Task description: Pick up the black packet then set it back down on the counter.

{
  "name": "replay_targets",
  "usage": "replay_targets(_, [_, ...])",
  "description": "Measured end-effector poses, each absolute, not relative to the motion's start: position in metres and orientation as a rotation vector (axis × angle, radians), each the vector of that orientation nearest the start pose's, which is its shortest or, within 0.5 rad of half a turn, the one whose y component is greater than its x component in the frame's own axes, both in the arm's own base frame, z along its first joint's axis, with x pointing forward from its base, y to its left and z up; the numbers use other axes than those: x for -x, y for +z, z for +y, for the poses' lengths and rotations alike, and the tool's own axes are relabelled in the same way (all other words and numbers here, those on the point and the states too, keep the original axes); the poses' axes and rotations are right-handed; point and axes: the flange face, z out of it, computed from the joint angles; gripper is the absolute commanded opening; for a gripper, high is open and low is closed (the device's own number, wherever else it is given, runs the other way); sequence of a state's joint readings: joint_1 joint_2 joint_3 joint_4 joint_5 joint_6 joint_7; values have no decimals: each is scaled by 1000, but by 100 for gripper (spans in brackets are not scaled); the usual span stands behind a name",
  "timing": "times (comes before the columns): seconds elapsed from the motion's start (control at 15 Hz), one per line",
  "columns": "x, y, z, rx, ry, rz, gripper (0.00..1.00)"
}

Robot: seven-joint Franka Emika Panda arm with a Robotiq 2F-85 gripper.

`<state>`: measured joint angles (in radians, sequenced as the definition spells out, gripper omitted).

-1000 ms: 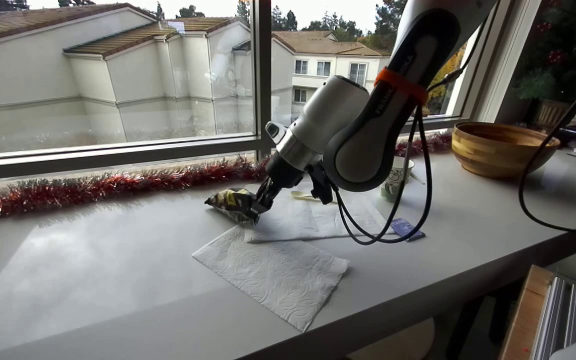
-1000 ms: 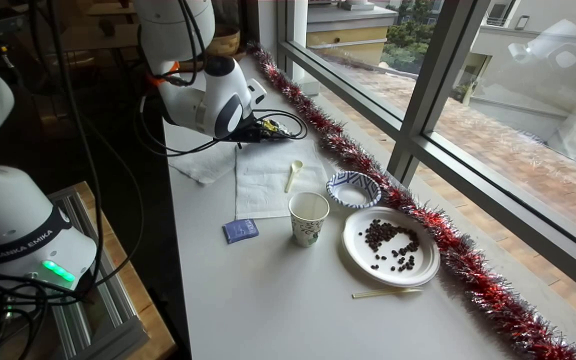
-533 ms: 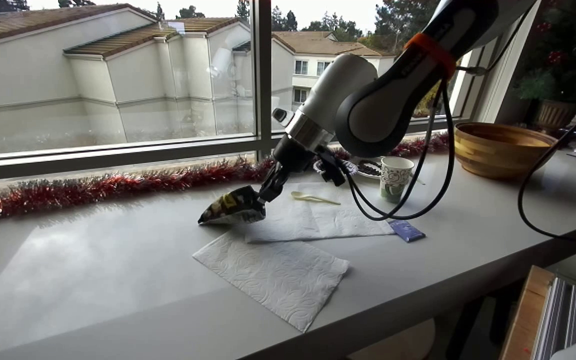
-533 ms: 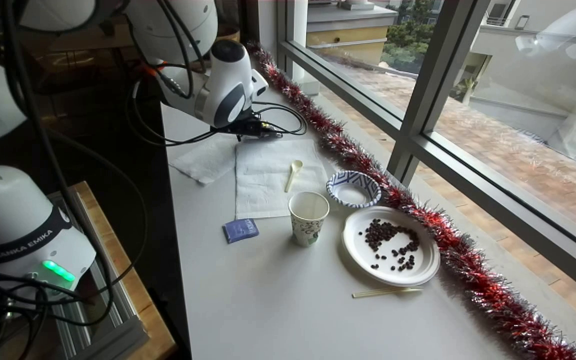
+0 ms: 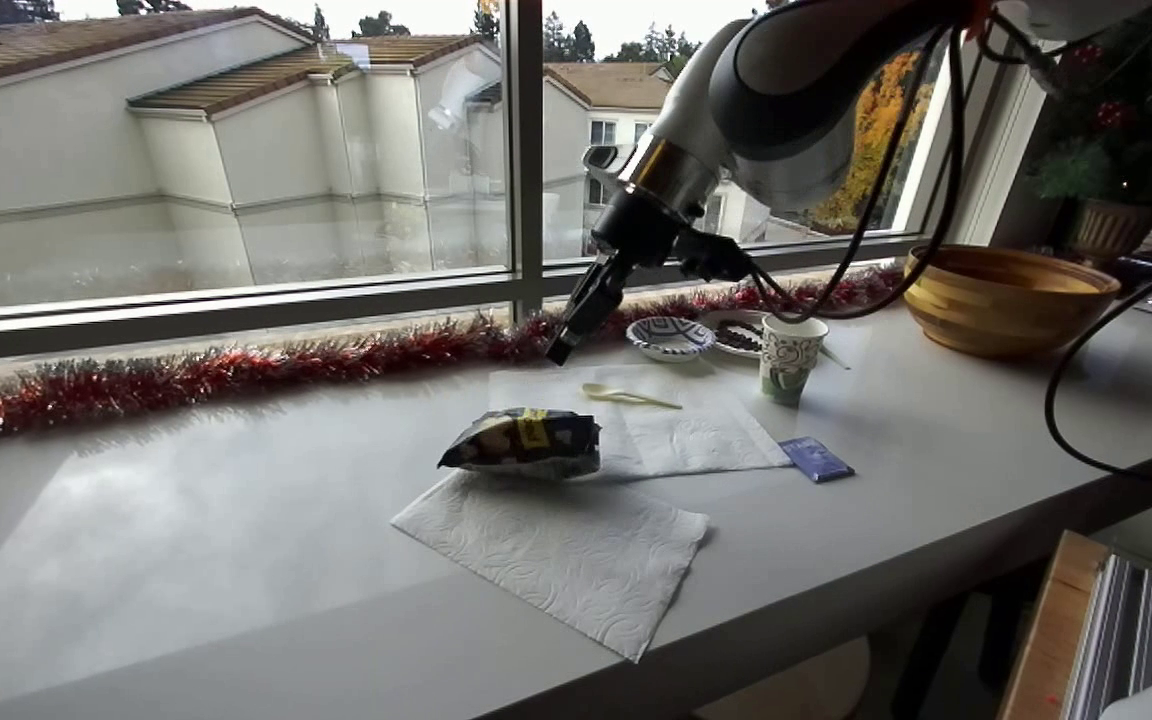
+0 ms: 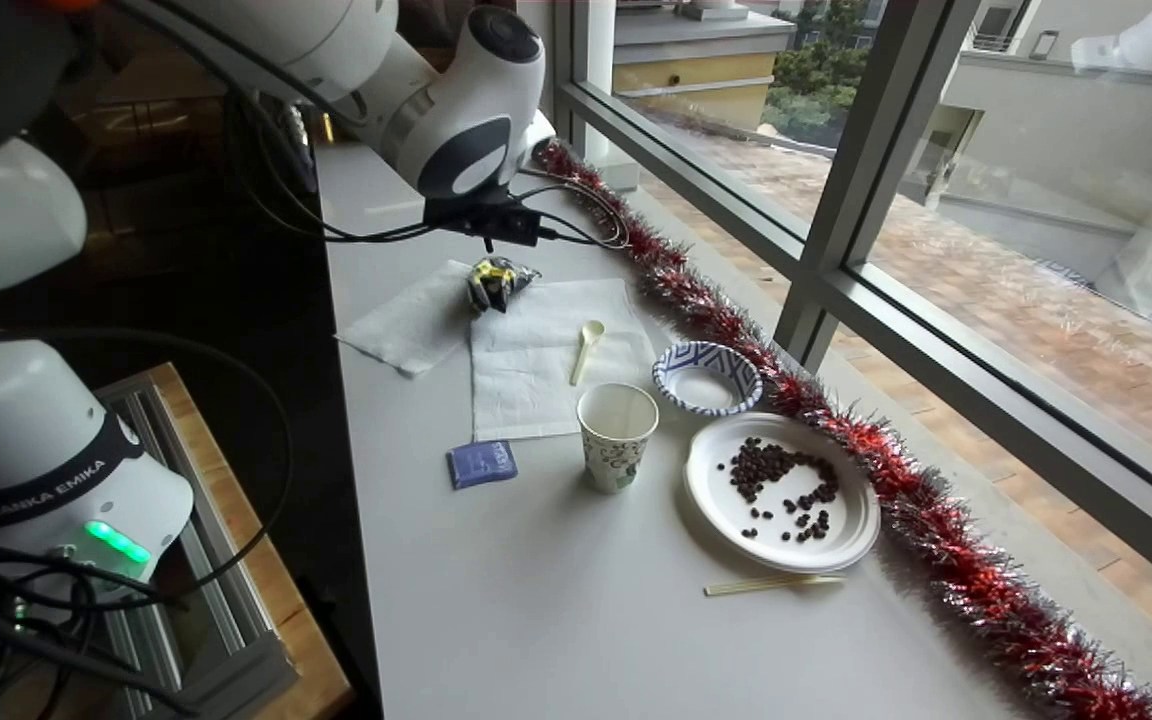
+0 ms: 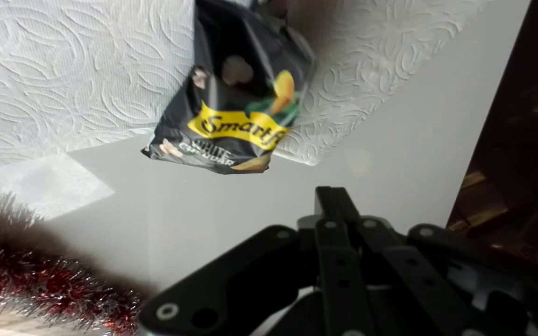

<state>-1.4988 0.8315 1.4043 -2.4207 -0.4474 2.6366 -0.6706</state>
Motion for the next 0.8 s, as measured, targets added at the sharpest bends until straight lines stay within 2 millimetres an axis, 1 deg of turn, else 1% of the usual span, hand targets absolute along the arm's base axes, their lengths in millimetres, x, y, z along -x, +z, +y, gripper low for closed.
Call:
replay_targets(0.13, [-498,292,-22,2348,-510,-1081,3])
replay_targets(0.27, [-496,303,-34,2321,-471,-1050,3])
replay_targets(0.4, [-496,309,-44,2312,-440,-1011,3])
replay_targets(0.47, [-497,309,-47,2307,-425,-993,5])
replay_targets(0.53, [-497,308,-49,2309,-413,-972,29])
replay_targets(0.67, [-497,303,-53,2326,-404,-929,32])
replay_targets(0.8, [-495,289,-58,2353,-429,-878,44])
